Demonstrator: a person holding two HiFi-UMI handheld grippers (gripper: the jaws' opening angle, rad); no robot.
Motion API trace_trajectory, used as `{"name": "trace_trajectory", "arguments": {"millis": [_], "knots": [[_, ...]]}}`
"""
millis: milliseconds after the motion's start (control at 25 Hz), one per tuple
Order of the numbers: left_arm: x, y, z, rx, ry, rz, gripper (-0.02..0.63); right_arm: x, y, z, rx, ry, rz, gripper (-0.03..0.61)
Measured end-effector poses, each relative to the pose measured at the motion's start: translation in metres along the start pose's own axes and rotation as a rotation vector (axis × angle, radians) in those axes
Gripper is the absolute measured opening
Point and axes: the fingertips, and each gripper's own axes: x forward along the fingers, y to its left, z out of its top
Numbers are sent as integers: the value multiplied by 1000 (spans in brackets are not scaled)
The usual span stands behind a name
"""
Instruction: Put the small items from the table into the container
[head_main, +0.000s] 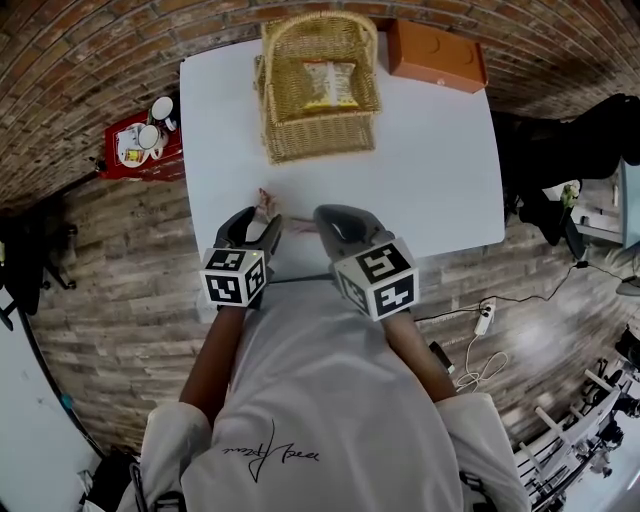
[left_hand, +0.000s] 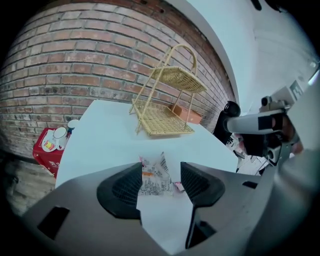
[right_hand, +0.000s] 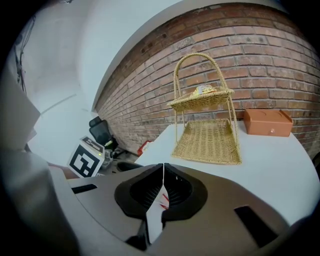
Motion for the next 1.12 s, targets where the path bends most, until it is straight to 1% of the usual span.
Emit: {"name": "trace_trajectory", "arguments": {"millis": [320,800,1120], "knots": [[11,6,-8,-4,42,13,255,3,-2,-1,7,10,0,23],[23,10,-15,-5,86,15,262,7,-4,0,11,20,1,23],[28,13,-16,-2,101,16,262,10,-5,0,12,26,2,23]]}}
